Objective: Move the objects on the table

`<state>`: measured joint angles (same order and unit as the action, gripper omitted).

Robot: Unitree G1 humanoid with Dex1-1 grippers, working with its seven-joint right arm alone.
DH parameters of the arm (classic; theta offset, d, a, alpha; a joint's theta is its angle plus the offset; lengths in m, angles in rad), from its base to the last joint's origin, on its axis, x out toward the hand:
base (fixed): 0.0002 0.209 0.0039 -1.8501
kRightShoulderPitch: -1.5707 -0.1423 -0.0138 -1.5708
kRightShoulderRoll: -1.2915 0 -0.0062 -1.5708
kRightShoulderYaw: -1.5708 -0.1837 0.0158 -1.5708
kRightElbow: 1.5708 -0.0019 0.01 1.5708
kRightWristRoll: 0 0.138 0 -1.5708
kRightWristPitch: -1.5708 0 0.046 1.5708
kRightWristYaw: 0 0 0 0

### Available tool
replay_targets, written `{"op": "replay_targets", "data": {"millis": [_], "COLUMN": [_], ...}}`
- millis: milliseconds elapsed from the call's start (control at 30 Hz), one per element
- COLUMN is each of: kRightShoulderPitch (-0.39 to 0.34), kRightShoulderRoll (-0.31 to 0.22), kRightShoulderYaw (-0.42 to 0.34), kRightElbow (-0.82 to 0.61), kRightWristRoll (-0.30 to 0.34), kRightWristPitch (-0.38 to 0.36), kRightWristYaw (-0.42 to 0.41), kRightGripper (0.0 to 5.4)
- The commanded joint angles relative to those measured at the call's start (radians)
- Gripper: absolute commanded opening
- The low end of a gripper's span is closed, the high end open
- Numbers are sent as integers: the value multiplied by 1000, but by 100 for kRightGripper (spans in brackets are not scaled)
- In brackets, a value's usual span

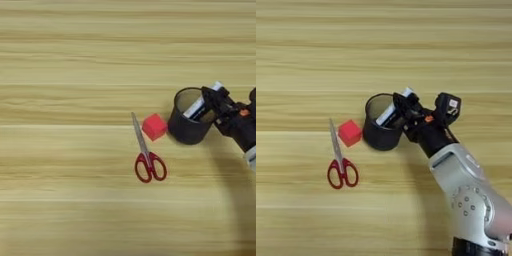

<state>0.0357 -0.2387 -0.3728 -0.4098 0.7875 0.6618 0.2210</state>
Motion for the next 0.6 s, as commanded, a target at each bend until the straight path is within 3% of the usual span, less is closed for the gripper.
{"op": "replay_targets", "data": {"millis": [33,600], "kRightShoulderPitch": [-4,124], "kRightShoulderRoll": [-20,-9], "kRightShoulderYaw": [-15,-3], "kRightElbow": [-90,-179], "kRightWristRoll": [19,35], "kRightWristPitch": [-17,-6], "kRightWristYaw": [-16,-25], "kRightGripper": [131,131]}}
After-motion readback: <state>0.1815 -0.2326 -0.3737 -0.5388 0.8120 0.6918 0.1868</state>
